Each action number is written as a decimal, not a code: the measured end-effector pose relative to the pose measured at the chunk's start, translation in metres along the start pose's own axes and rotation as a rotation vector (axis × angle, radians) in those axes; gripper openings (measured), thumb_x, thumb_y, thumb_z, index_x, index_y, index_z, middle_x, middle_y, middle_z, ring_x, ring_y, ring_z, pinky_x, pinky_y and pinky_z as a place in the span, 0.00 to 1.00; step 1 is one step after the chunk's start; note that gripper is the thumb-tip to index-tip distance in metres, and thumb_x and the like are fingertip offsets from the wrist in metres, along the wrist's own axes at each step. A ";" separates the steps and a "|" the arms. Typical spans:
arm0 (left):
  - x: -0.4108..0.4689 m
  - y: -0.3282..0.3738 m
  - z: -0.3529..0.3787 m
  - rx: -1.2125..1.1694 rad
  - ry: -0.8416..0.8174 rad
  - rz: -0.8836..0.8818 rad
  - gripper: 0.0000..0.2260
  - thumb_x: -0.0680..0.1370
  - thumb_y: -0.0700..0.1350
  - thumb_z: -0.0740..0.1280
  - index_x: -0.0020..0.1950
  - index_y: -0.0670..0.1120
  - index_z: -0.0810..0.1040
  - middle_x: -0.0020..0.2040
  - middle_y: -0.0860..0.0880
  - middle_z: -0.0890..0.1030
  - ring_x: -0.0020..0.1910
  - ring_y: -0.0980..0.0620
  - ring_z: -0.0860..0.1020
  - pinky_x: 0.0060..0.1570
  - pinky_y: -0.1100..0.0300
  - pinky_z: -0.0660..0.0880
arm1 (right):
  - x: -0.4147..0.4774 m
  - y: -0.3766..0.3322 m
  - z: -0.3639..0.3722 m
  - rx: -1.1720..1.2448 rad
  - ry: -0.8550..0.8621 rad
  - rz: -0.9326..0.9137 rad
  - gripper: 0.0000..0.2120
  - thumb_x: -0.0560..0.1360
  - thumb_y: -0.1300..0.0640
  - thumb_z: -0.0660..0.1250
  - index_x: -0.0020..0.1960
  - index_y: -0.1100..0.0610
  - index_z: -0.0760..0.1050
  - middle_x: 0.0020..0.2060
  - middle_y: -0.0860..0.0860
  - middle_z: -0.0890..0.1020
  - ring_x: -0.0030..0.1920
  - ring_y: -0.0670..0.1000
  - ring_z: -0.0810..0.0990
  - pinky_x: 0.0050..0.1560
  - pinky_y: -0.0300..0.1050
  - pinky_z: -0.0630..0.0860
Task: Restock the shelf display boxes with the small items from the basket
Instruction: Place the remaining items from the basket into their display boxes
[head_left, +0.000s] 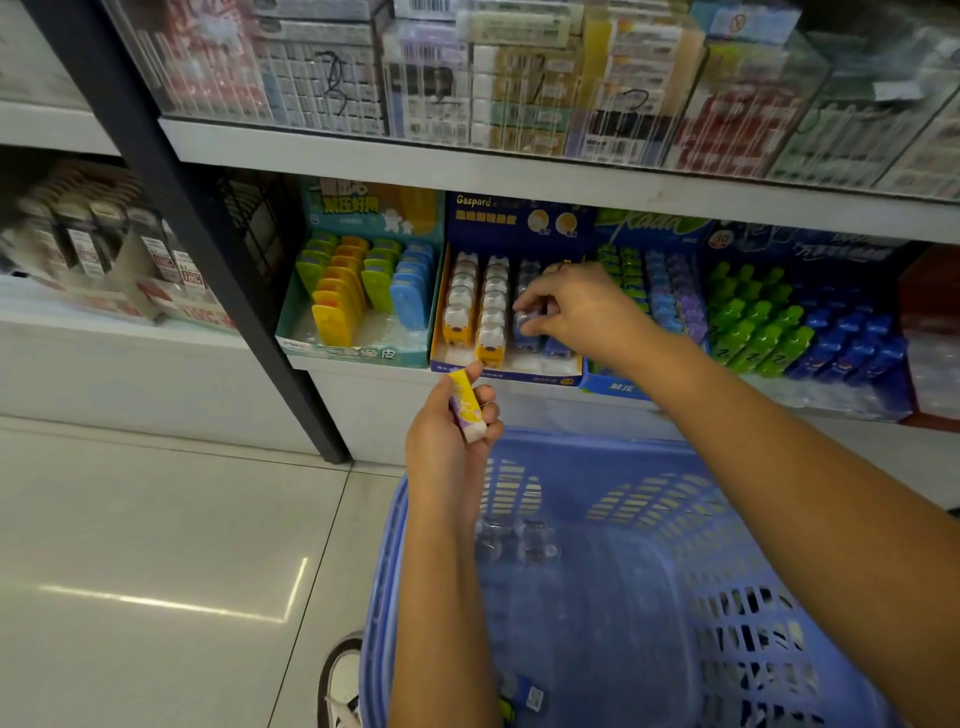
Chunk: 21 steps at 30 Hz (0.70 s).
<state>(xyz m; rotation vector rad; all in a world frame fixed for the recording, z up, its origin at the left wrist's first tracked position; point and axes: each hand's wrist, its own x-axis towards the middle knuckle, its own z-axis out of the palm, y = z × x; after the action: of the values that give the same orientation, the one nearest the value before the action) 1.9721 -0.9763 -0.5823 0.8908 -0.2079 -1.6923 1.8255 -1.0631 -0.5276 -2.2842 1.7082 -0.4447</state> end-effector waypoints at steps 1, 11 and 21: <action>0.000 0.000 0.000 0.001 -0.001 -0.006 0.13 0.82 0.45 0.55 0.53 0.40 0.77 0.29 0.49 0.75 0.24 0.56 0.71 0.23 0.67 0.67 | 0.002 -0.001 -0.001 0.001 -0.009 0.002 0.13 0.71 0.58 0.72 0.56 0.57 0.80 0.34 0.39 0.70 0.32 0.39 0.67 0.43 0.35 0.65; -0.003 0.000 0.000 0.096 -0.050 -0.012 0.17 0.82 0.45 0.53 0.53 0.40 0.80 0.31 0.50 0.72 0.25 0.57 0.67 0.22 0.67 0.63 | -0.018 0.003 0.023 -0.187 0.273 -0.105 0.08 0.74 0.59 0.68 0.48 0.63 0.82 0.52 0.58 0.80 0.54 0.59 0.72 0.52 0.43 0.65; -0.019 -0.030 0.023 0.881 -0.174 0.586 0.10 0.81 0.49 0.61 0.58 0.50 0.80 0.47 0.49 0.80 0.42 0.60 0.76 0.45 0.68 0.75 | -0.080 -0.008 -0.004 0.628 0.206 0.230 0.13 0.72 0.44 0.69 0.41 0.54 0.79 0.30 0.47 0.80 0.30 0.44 0.78 0.32 0.34 0.73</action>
<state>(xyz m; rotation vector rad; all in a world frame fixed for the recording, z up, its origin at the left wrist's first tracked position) 1.9354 -0.9563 -0.5742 1.1524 -1.2727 -1.0881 1.8101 -0.9837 -0.5285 -1.6218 1.5926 -1.0235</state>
